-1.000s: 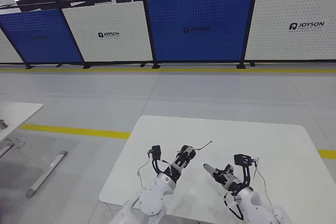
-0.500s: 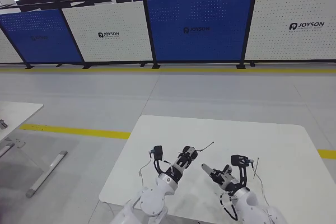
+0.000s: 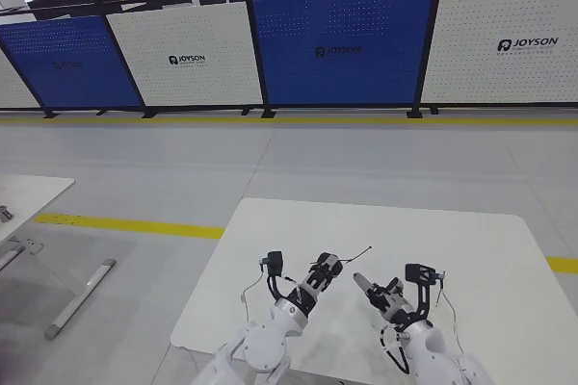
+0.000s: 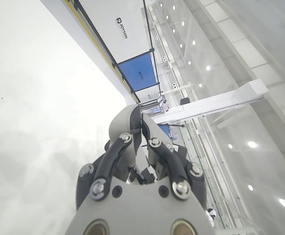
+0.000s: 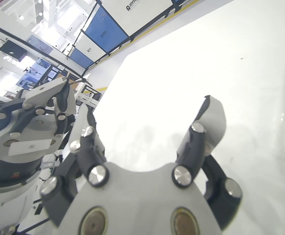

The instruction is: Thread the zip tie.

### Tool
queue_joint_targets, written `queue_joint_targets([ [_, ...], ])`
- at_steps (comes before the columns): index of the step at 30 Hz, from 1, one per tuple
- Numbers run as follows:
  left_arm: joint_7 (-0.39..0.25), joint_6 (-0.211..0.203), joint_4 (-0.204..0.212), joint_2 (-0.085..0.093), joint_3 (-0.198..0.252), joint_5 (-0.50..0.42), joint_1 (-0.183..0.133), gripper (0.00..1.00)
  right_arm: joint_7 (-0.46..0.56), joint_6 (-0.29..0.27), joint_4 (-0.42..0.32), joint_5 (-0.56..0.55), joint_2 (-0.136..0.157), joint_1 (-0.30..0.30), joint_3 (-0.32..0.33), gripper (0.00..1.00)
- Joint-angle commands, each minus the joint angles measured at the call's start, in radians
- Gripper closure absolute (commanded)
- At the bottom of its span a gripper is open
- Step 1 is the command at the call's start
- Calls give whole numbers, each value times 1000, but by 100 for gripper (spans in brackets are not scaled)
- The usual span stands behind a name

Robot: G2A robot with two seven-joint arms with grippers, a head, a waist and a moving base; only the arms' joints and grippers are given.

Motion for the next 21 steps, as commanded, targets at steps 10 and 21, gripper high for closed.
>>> queue_joint_targets([
  [10,-12,8,-3,-3,11,-4,0,100,18,-44,3,10,-2,19,-19,54],
  [21,-31,6,-8,-6,28,-7,4,100,2,-62,-8,-21,0,13,-24,64],
])
